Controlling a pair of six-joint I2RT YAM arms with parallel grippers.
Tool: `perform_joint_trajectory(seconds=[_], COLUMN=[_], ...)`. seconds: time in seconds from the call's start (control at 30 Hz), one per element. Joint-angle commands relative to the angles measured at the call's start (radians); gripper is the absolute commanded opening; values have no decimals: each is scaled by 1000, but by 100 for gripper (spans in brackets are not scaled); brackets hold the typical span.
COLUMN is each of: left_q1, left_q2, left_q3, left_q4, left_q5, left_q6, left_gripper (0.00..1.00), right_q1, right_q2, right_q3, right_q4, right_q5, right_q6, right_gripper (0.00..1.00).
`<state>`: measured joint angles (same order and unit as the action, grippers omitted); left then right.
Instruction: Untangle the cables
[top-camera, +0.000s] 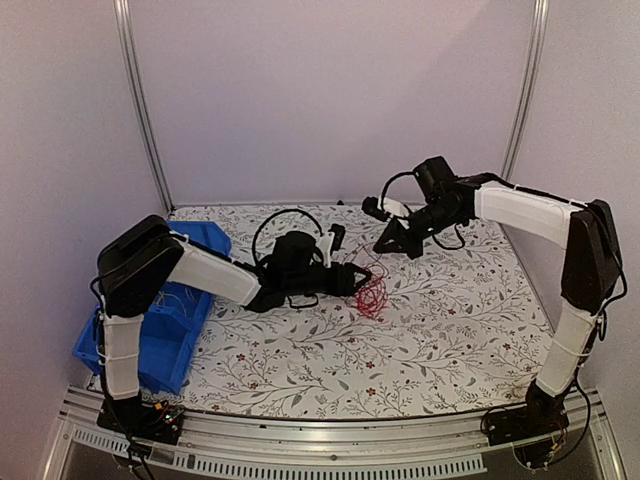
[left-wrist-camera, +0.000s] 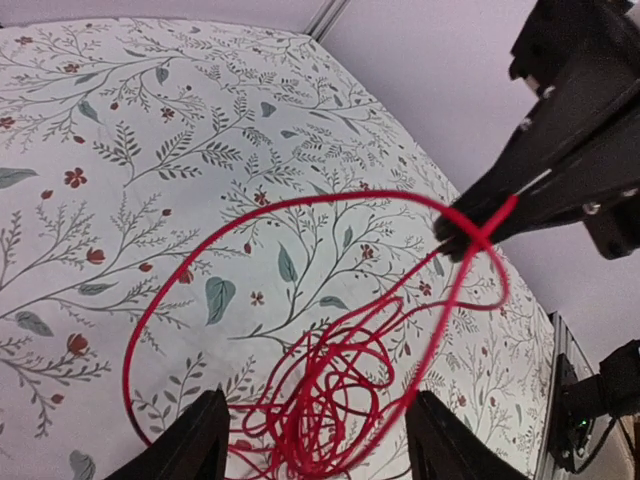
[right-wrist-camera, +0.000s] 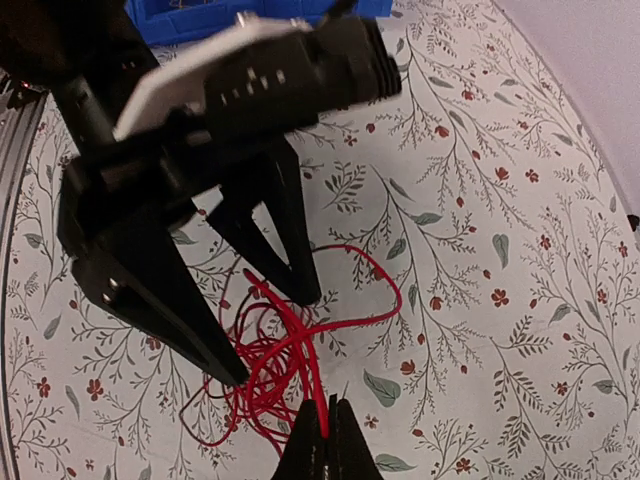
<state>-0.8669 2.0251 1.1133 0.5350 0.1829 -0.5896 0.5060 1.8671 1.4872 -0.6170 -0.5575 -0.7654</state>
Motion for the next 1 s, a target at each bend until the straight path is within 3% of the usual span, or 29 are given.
perform_joint_trajectory(seconds=[0.0, 0.1, 0.2, 0.3, 0.53, 0.77, 0.97], left_q1=[-27, -30, -32, -30, -27, -25, -25], left_q2=[168, 295, 359, 388, 427, 423, 414], left_q3=[132, 243, 271, 268, 266, 246, 236], left_q4=[214, 231, 282, 313, 303, 283, 258], left_q5=[55, 100, 107, 110, 127, 141, 137], left_q6=[-54, -104, -139, -148, -153, -151, -107], left_gripper=[59, 50, 26, 8, 5, 3, 5], right_q1=[10, 11, 9, 3, -65, -197, -417], right_q2=[-78, -96, -136, -181, -211, -199, -178], right_q3=[83, 175, 295, 415, 711, 841, 1088], right_q4=[-95, -162, -201, -200, -182, -156, -60], right_q5=[-99, -148, -162, -157, -177, -225, -201], right_q6=[60, 77, 88, 90, 100, 165, 248], right_gripper=[0, 0, 0, 0, 0, 0, 0])
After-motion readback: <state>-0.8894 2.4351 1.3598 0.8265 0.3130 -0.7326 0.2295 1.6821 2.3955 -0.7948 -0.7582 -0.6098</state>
